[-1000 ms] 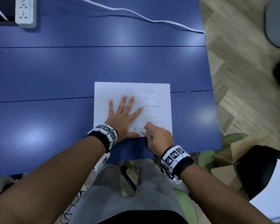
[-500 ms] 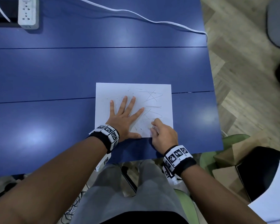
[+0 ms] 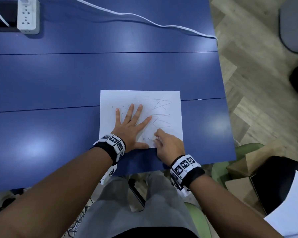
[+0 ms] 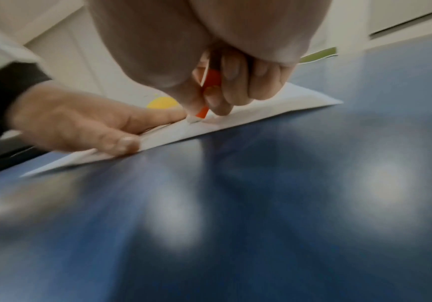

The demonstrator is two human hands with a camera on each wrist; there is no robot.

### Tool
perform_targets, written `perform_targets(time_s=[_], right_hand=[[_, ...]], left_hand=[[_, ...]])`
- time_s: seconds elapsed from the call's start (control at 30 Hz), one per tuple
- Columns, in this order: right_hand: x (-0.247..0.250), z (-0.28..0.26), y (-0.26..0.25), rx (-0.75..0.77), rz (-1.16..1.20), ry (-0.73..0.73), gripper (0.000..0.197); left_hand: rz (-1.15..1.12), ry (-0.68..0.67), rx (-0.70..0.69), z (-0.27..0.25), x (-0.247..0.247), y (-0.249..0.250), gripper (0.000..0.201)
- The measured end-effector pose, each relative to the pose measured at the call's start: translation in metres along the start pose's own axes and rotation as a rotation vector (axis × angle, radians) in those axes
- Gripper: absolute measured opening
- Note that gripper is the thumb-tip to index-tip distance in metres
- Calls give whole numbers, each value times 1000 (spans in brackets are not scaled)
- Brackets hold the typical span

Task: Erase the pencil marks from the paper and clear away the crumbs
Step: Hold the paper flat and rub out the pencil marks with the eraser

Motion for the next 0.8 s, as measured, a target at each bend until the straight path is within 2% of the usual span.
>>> perform_targets(time_s=[0.13,0.3,0.47,0.63,0.73,0.8], right_hand=[[15,12,10,-102,32,165,15],[-1,-1,-1,1,-7,12,18],[21,11,16,-108,26,202,14],[7,3,3,-6,-27,56,17],[20,14,13,-79,-2,166,16],[20,13,10,-104,30,184,14]], left_hand=[[8,-2,1,-1,0,-1,112],[-1,-7,-2,-1,0,0,112],[9,0,-1,-1,0,-1,112],[6,3,-1,0,-1,-1,112],[6,6,-4,0,-1,0,112],[1,7,-5,-1,-1,-1,112]])
Point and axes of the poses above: each hand's wrist, its own z-axis towards the middle knuckle, its own x-axis out of the back of the hand, y = z × x, the point moved 5 cm from there along z, towards the middle knuckle, and after that the axes turned 2 degrees about -x, right-handed, at the moved point
